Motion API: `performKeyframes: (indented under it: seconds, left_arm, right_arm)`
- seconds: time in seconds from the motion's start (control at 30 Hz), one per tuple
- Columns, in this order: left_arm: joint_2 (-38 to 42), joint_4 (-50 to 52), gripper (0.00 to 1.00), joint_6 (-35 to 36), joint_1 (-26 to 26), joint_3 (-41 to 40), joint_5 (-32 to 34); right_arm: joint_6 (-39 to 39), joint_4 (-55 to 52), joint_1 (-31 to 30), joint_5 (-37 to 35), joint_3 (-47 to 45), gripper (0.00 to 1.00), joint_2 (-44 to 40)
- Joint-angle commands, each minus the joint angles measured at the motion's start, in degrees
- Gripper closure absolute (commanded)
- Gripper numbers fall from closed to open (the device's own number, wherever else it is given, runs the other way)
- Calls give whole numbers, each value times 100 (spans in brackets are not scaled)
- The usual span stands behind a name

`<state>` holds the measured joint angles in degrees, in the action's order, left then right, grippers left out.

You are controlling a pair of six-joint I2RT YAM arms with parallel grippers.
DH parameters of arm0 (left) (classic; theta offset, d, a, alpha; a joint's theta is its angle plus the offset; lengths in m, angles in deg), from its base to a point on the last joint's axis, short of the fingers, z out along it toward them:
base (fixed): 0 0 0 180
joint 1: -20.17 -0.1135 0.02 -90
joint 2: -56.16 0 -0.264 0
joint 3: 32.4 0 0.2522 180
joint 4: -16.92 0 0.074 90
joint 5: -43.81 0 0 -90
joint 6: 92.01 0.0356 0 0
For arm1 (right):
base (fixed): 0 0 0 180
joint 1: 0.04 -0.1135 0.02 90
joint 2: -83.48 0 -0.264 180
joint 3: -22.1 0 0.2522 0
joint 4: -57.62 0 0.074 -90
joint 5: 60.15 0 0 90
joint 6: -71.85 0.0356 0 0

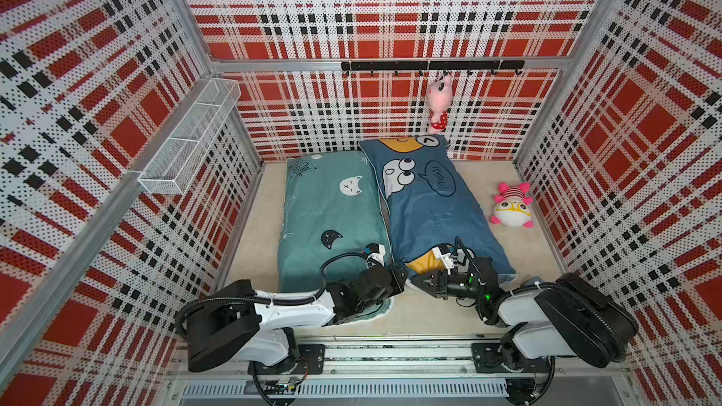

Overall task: Zip up pillowcases
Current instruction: Zip the zipper on the pillowcase.

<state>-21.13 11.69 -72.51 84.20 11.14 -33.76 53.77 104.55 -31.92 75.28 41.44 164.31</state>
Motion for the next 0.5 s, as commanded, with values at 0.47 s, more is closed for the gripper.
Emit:
performKeyframes:
  seconds: [0.47]
  left_arm:
    - [5,-194,100,17,-27,-50,7]
  right_arm:
    - [15,118,-108,-34,33,79,-144]
